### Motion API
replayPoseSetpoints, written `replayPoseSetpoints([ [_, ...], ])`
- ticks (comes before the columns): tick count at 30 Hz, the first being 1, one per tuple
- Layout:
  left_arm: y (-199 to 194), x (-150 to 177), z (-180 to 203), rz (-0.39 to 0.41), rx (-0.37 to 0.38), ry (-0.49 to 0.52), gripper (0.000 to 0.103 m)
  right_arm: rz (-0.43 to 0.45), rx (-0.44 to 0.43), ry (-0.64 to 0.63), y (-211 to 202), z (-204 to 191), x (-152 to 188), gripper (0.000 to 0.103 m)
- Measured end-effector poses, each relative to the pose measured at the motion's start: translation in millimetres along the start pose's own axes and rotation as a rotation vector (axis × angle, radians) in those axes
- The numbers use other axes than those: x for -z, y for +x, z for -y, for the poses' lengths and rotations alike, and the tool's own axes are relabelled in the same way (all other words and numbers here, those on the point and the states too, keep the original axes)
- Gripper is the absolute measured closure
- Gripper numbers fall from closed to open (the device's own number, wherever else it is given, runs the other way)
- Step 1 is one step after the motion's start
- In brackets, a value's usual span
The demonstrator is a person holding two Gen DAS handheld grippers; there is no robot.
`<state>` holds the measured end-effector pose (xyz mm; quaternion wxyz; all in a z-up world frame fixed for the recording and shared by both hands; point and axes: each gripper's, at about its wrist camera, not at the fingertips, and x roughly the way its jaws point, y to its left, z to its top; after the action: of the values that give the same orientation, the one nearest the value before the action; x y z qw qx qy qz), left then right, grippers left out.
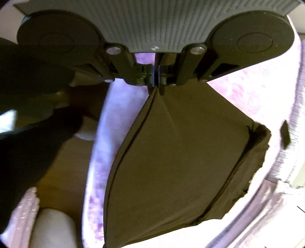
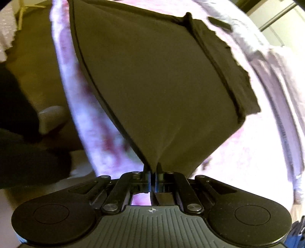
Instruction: Fold clothes
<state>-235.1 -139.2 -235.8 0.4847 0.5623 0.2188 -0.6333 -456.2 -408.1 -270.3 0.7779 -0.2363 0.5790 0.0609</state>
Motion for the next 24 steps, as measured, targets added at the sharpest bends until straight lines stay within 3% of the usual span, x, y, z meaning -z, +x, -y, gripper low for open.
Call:
replayPoseSetpoints([
  [5,-30,26,27,-0.037,0.145,-0.036,0.102,-0.075,-0.129,0.032,-39,-48,12,0.101],
  [8,-38,34,10,-0.024,0.158,-0.071,0.102,-0.094,-0.163,0.046,-57,-58,9,0.101],
  [10,-41,31,-18,0.007,0.132,-0.081,0.102,-0.089,-0.132,0.065,-66,-45,-2,0.101],
  [17,-42,-18,-184,0.144,-0.025,-0.069,0.102,0.002,0.076,0.038,-76,73,-59,0.101],
  [20,-26,-46,-262,0.148,-0.034,-0.099,0.102,0.03,0.122,0.045,-61,146,-82,0.101],
  [24,19,-79,-346,0.126,-0.03,-0.136,0.101,0.027,0.113,0.022,-15,233,-110,0.101],
])
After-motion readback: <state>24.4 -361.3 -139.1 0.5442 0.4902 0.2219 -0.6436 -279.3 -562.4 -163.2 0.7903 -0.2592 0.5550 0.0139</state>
